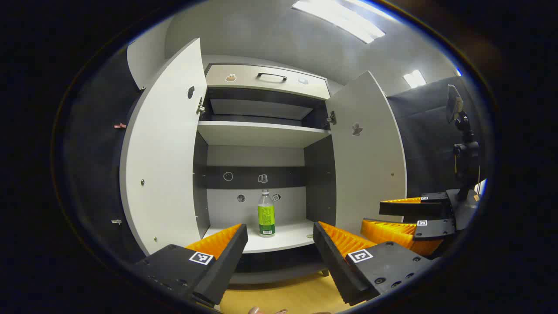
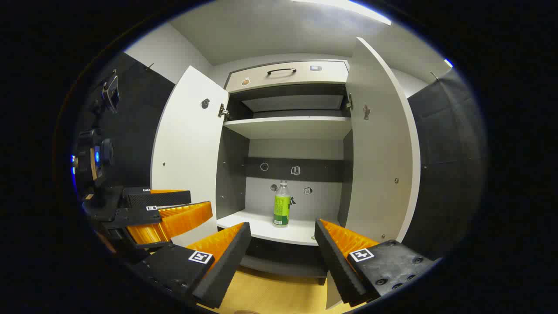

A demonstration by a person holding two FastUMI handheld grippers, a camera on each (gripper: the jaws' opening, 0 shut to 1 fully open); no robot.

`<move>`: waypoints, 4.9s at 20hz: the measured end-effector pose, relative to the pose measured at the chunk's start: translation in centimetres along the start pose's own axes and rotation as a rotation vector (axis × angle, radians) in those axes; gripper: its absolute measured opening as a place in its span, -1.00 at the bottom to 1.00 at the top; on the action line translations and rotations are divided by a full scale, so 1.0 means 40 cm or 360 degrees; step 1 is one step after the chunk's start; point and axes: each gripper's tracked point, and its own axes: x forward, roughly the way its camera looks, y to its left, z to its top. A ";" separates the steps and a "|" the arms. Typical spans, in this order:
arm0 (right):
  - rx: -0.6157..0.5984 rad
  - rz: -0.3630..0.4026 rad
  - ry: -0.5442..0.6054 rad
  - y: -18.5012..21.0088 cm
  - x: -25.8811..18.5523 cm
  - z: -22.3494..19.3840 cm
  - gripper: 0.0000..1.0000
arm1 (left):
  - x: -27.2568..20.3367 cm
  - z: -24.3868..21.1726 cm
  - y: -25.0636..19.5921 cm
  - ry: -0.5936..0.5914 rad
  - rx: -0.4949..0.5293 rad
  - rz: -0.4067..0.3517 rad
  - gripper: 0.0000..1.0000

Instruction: Grasp the bottle in the cabinet with the left hand and place it on the coaster, then close the right door with the right hand and the left door with the left hand.

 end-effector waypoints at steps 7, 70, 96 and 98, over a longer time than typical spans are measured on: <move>0.0037 -0.0010 0.0034 -0.024 -0.008 -0.008 0.95 | 0.005 -0.010 -0.018 0.0019 0.0015 0.0004 0.92; -0.0169 0.0092 0.0044 -0.070 0.252 -0.044 0.95 | 0.920 -0.287 0.194 0.0123 0.0049 0.0040 0.92; -0.0208 -0.0156 0.0069 -0.073 0.023 -0.028 0.95 | 0.467 -0.159 0.051 0.0086 -0.0076 -0.0225 0.56; -0.0197 -0.0180 0.0092 -0.070 -0.014 -0.036 0.94 | 0.391 -0.178 0.031 0.0119 -0.0079 -0.0244 0.56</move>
